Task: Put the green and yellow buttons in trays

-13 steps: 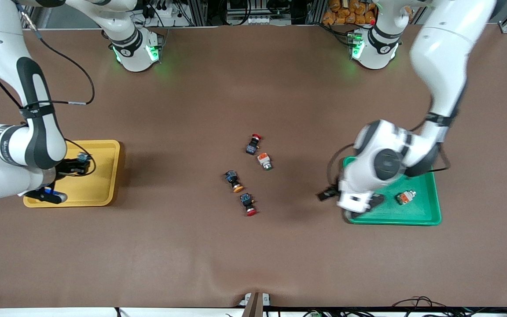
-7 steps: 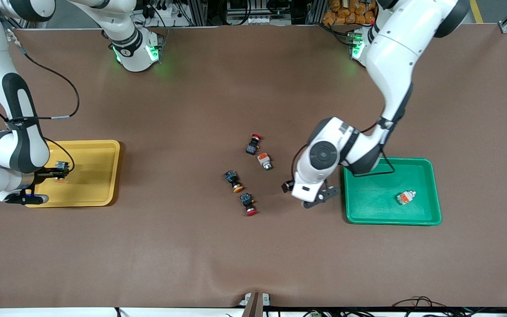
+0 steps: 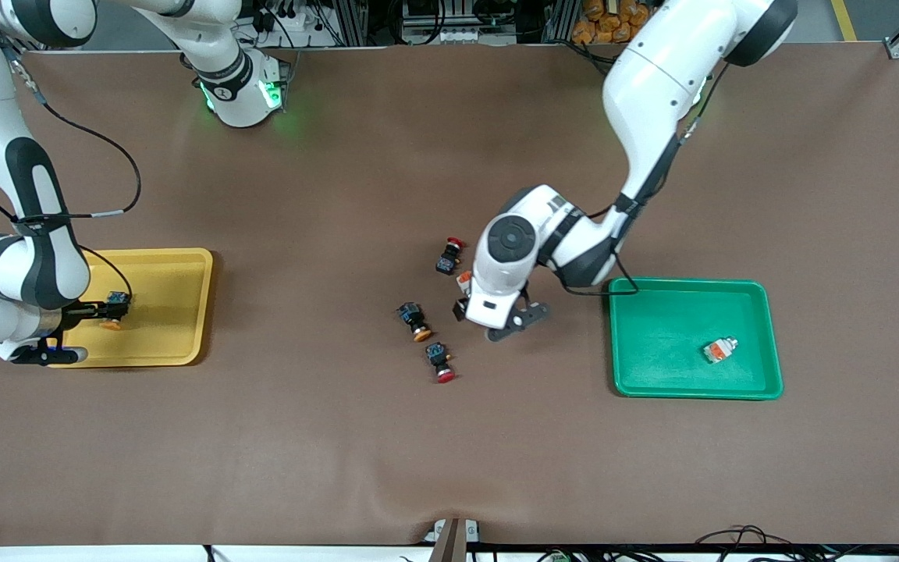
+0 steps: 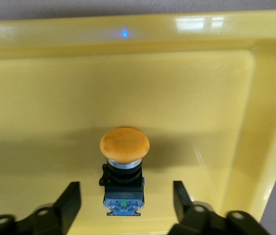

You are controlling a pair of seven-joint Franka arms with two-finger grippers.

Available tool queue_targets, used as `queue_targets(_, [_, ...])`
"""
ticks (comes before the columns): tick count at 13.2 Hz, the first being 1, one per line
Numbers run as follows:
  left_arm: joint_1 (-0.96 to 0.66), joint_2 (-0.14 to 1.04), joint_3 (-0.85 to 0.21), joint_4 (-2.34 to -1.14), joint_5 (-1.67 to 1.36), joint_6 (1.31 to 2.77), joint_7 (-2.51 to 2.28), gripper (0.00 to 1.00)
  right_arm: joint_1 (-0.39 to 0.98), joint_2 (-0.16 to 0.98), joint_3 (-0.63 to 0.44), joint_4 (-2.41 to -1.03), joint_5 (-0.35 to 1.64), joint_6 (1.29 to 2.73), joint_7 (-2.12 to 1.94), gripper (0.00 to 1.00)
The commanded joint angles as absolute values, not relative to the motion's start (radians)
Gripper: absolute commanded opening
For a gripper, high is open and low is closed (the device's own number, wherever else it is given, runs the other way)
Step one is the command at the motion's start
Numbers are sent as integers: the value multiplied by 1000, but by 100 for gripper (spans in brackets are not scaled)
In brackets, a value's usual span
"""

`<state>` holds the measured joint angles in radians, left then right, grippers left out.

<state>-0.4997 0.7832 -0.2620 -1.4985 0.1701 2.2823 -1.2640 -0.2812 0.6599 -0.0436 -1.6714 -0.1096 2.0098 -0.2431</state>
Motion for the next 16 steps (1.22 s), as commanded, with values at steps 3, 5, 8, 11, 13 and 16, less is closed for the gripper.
queue_targets(3, [-569,815,-249,-1483,202,2289,-1351,100,-253,644,-21,-1629,-123,1870,-88,100])
queue_targets(5, [-581,816,-242,-1488,215,2289,-1370,100,-226,637,-14,-1620,-114,1809,-14,100])
queue_targets(8, [-600,828,-242,-1489,218,2289,-1374,85,-178,614,-14,-1617,-13,1714,86,100])
queue_targets(11, [-598,825,-242,-1491,218,2281,-1376,21,-134,606,-12,-1617,64,1668,178,100])
queue_targets(13, [-585,815,-242,-1491,219,2257,-1364,0,-98,604,-12,-1618,103,1666,234,100])
queue_targets(16, [-546,772,-242,-1489,219,2205,-1348,0,-52,603,-12,-1618,190,1667,285,100])
